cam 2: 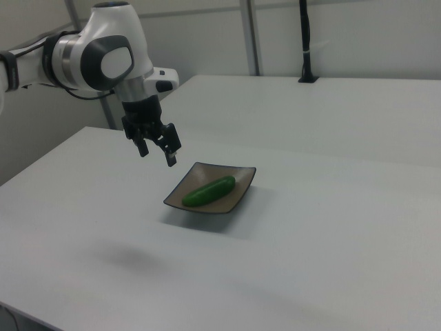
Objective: Cucumber placed on a ceramic plate
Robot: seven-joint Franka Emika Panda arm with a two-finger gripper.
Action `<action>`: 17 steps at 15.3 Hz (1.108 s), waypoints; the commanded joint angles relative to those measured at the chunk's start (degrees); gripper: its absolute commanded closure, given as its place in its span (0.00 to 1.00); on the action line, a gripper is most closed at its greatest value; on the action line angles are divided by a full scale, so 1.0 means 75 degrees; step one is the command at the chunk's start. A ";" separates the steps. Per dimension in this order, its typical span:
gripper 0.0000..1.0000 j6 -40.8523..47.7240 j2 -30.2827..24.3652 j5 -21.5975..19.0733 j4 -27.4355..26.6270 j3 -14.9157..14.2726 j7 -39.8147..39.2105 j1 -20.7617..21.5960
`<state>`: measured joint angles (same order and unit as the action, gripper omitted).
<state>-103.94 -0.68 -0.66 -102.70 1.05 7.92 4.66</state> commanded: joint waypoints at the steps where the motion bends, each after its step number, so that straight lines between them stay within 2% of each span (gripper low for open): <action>1: 0.00 0.0089 -0.0238 0.0099 -0.0170 -0.0011 -0.0095 0.0034; 17: 0.00 0.0136 -0.0530 0.0099 -0.0170 -0.0011 -0.0059 -0.0048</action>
<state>-103.94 -2.32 -0.65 -102.70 1.03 7.88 4.49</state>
